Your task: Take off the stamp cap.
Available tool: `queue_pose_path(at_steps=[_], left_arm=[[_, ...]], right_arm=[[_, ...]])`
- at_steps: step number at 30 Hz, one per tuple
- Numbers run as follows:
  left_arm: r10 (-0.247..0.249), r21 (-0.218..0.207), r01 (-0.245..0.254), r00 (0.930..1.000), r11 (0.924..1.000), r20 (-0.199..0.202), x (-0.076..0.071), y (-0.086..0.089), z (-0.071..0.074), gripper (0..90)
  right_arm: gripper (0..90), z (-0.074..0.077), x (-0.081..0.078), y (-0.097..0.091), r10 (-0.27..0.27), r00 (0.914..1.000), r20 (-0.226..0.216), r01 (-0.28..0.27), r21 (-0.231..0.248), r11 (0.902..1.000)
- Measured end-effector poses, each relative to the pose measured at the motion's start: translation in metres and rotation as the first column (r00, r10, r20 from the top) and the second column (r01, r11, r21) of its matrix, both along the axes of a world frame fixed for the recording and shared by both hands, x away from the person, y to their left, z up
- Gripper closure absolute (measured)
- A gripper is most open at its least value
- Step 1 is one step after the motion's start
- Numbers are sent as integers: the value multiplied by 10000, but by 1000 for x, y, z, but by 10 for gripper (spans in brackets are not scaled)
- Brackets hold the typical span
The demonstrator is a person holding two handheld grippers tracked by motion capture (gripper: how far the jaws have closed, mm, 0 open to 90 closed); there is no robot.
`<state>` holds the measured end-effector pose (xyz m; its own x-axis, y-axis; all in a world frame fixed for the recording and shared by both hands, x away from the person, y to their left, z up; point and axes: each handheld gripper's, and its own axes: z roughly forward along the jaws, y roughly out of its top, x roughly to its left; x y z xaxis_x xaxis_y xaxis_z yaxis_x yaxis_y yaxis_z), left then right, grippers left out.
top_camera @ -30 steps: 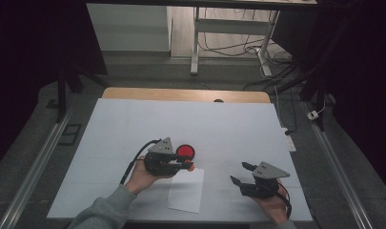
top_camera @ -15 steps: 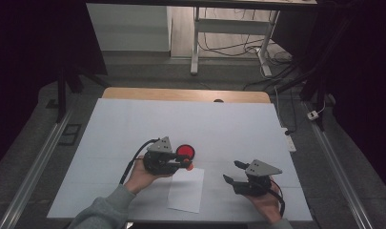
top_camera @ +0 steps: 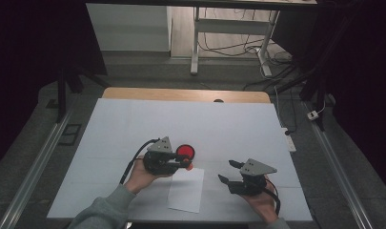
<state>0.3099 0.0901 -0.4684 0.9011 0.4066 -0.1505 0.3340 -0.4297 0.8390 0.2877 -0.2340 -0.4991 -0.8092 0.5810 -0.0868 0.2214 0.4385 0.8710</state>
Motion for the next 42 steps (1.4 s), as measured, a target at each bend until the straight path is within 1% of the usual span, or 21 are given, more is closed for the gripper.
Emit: queue_pose_path(at_steps=[2,3,5,9,12,18,22,24,25,29,33,42], left_arm=[[-12,23,12,10000,10000,1,0,-1,0,722],[-13,28,13,10000,10000,9,0,-1,0,723],[-3,48,3,10000,10000,46,0,-1,0,722],[22,25,-22,10000,10000,93,-1,0,1,723],[23,4,-23,9999,10000,115,-2,1,2,723],[110,11,-110,9998,9999,138,-1,2,2,723],[112,43,-112,9998,9999,145,-1,2,1,723],[134,58,-134,9998,9999,129,-1,2,1,723],[142,65,-143,9998,9999,119,-1,2,0,723],[157,81,-158,9999,9998,57,0,1,-1,723],[123,104,-123,9999,9999,31,0,1,-2,723],[94,106,-94,10000,9999,-15,0,0,-3,723]], right_arm=[[323,2,-1,3,12,10000,20,-12,-70,10000],[323,2,-1,4,110,9999,11,-110,6,9999],[323,3,-2,8,197,9998,49,-197,-21,9998],[324,4,-2,14,385,9992,106,-382,-211,9990],[326,4,-1,18,425,9991,76,-423,-191,9989],[328,1,3,28,626,9980,19,-625,-291,9976],[328,1,2,34,789,9969,-36,-789,-284,9965],[328,0,2,36,811,9967,-18,-811,-358,9961],[329,-1,2,37,896,9960,-20,-896,-323,9955],[330,-2,2,41,950,9955,-58,-952,-327,9949],[329,-4,3,46,1032,9946,-108,-1034,-209,9944],[329,-7,5,58,1227,9923,-185,-1232,-290,9920]])
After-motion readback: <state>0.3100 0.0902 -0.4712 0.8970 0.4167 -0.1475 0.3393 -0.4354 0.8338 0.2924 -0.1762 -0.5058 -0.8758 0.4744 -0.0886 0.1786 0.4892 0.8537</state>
